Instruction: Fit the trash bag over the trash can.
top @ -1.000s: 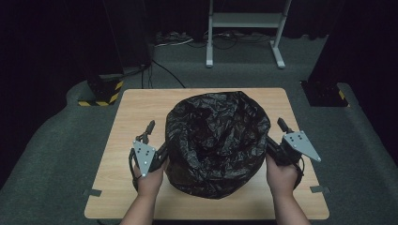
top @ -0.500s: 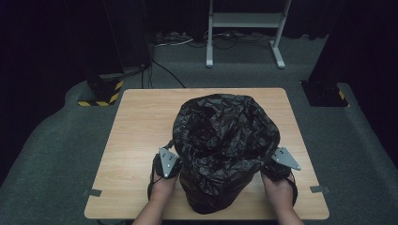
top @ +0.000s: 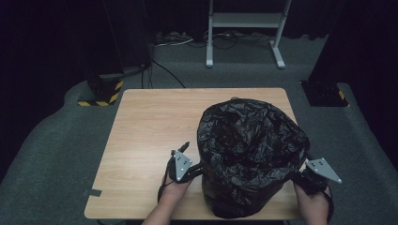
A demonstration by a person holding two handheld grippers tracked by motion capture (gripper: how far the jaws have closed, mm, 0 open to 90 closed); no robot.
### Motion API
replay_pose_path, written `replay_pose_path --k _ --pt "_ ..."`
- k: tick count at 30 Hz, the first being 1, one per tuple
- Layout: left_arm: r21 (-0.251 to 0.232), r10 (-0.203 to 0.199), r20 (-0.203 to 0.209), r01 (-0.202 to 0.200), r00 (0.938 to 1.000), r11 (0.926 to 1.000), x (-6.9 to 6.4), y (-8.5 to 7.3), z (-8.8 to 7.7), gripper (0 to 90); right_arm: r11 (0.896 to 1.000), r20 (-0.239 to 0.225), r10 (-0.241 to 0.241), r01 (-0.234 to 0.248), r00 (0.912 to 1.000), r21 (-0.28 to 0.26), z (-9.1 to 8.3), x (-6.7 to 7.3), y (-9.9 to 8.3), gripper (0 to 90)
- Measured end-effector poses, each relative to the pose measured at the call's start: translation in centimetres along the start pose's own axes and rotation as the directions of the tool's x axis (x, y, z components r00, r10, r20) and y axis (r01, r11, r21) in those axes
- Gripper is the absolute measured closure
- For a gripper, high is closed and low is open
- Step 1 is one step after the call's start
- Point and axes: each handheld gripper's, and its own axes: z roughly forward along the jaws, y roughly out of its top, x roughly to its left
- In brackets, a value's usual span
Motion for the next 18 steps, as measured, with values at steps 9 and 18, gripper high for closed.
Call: replay_pose_path --k 9,18 --pt "-0.043 -0.097 -0.092 0.093 0.9911 0.9947 4.2 -0.6 -4.8 15.1 0.996 -0.032 0.087 -0.088 0.9957 -0.012 -1.4 -2.0 -1.1 20.5" --pt "0.026 -0.061 -0.173 0.066 0.9830 0.9974 6.6 -2.1 -7.9 15.0 0.970 -0.040 0.144 -0.149 0.9888 -0.190 -4.3 -3.0 -0.4 19.8"
